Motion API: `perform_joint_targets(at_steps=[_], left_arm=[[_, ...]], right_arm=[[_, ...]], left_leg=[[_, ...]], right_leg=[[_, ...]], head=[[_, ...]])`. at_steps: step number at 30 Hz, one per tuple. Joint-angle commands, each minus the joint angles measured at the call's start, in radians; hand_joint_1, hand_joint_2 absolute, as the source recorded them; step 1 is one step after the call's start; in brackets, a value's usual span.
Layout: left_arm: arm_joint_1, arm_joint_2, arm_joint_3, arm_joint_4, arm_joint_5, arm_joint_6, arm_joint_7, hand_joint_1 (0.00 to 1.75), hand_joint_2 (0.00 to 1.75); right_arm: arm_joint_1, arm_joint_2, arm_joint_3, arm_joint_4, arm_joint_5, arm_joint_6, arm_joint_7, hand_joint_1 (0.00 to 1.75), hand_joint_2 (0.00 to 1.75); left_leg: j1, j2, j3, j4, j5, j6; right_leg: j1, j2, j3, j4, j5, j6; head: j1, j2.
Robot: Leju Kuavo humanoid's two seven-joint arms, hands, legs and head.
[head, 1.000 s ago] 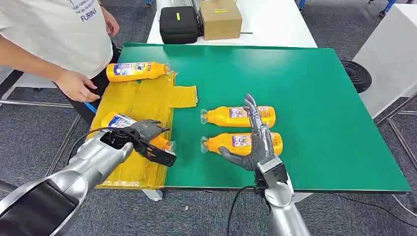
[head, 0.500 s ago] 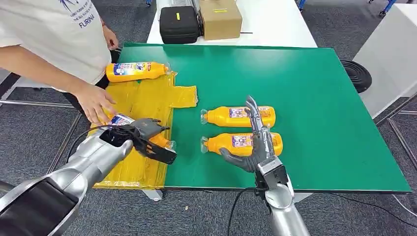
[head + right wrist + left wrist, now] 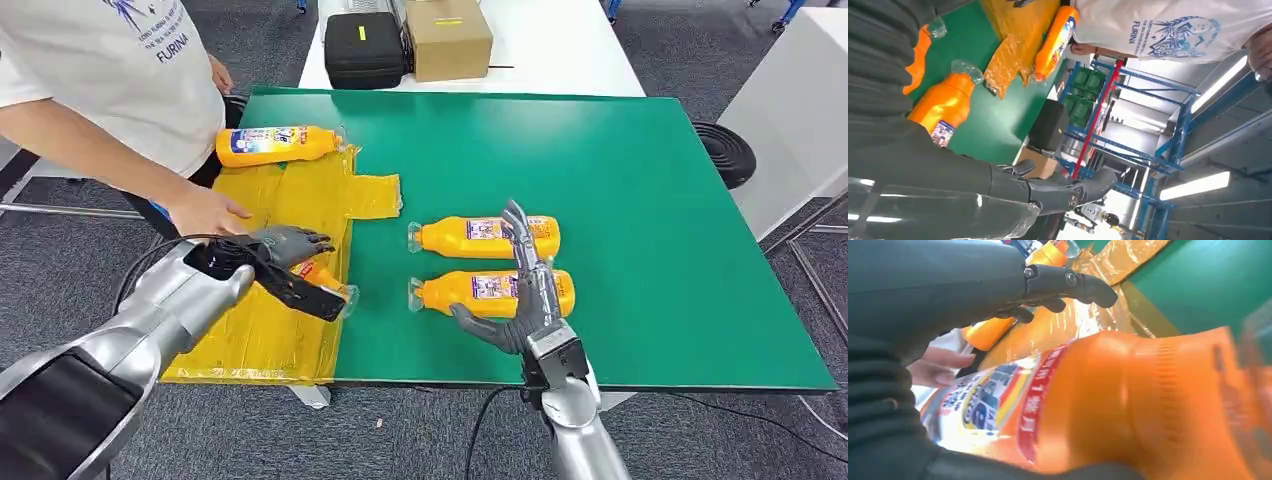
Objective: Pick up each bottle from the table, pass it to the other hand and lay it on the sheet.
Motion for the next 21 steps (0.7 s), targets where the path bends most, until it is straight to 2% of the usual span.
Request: perform_joint_targets(at_steps=[1, 7, 9, 12, 13, 16, 17, 19, 21], left_arm=[[-0.052, 0.055, -0.081, -0.039, -0.005, -0.013, -0.028, 0.0, 0.0], [-0.062, 0.07, -0.084, -0.059, 0.005, -0.027, -0.061, 0.0, 0.0], [-0.064, 0.144, -0.094, -0.143, 0.029, -0.05, -0.099, 0.0, 0.0], [-0.063, 0.205, -0.098, -0.218, 0.052, -0.07, -0.124, 0.0, 0.0], [-0.056, 0.25, -0.069, -0.297, 0.119, -0.087, -0.143, 0.0, 0.0], [-0.021, 0.305, 0.078, -0.432, 0.339, -0.084, -0.208, 0.0, 0.0], [-0.002, 0.304, 0.118, -0.453, 0.388, -0.066, -0.219, 0.0, 0.0], [0.12, 0.289, 0.245, -0.543, 0.559, -0.013, -0.217, 0.0, 0.0], [0.229, 0.256, 0.318, -0.588, 0.628, 0.042, -0.233, 0.0, 0.0]], right_arm=[[-0.014, -0.025, -0.001, 0.019, -0.004, -0.009, 0.001, 0.0, 1.75], [-0.016, -0.027, -0.003, 0.024, -0.003, -0.012, 0.001, 0.0, 1.75], [-0.01, -0.036, -0.001, 0.018, -0.01, -0.017, 0.001, 0.0, 1.75], [-0.011, -0.045, 0.003, 0.018, -0.017, -0.024, 0.001, 0.0, 1.75], [-0.014, -0.053, 0.008, 0.019, -0.017, -0.036, 0.001, 0.0, 1.75], [-0.019, -0.062, -0.001, 0.014, -0.018, -0.043, 0.001, 0.0, 1.75], [-0.02, -0.062, -0.004, 0.013, -0.017, -0.042, 0.001, 0.0, 1.75], [-0.012, -0.048, -0.031, 0.001, 0.006, -0.023, 0.001, 0.0, 1.75], [-0.01, -0.038, -0.041, 0.0, 0.027, -0.015, 0.001, 0.0, 1.75]], left_leg=[[0.001, 0.002, 0.003, 0.001, -0.002, 0.0], [0.001, 0.001, 0.003, 0.001, -0.002, 0.0], [0.001, 0.001, 0.001, 0.001, -0.001, 0.0], [0.001, 0.003, 0.001, 0.001, -0.001, 0.0], [0.001, 0.004, 0.003, 0.001, -0.003, -0.001], [0.001, 0.005, 0.003, 0.002, -0.003, -0.001], [0.001, 0.005, 0.002, 0.002, -0.003, -0.001], [0.001, 0.004, 0.004, 0.0, -0.002, 0.0], [-0.001, 0.002, 0.005, -0.002, -0.001, 0.0]], right_leg=[[0.002, 0.0, 0.003, 0.0, -0.002, -0.003], [0.002, 0.0, 0.004, 0.0, -0.002, -0.003], [0.001, 0.0, 0.001, 0.0, 0.0, -0.002], [0.001, 0.002, 0.0, 0.0, 0.0, -0.002], [0.002, 0.002, 0.002, 0.001, -0.001, -0.003], [0.002, 0.004, 0.001, 0.001, -0.001, -0.003], [0.002, 0.004, 0.001, 0.001, -0.001, -0.003], [0.001, 0.003, 0.003, 0.0, -0.001, -0.003], [0.0, 0.001, 0.004, -0.002, -0.001, -0.001]], head=[[0.0, 0.0], [0.0, 0.0], [0.0, 0.0], [0.0, 0.0], [0.0, 0.0], [0.0, 0.0], [0.0, 0.0], [0.0, 0.0], [0.0, 0.0]])
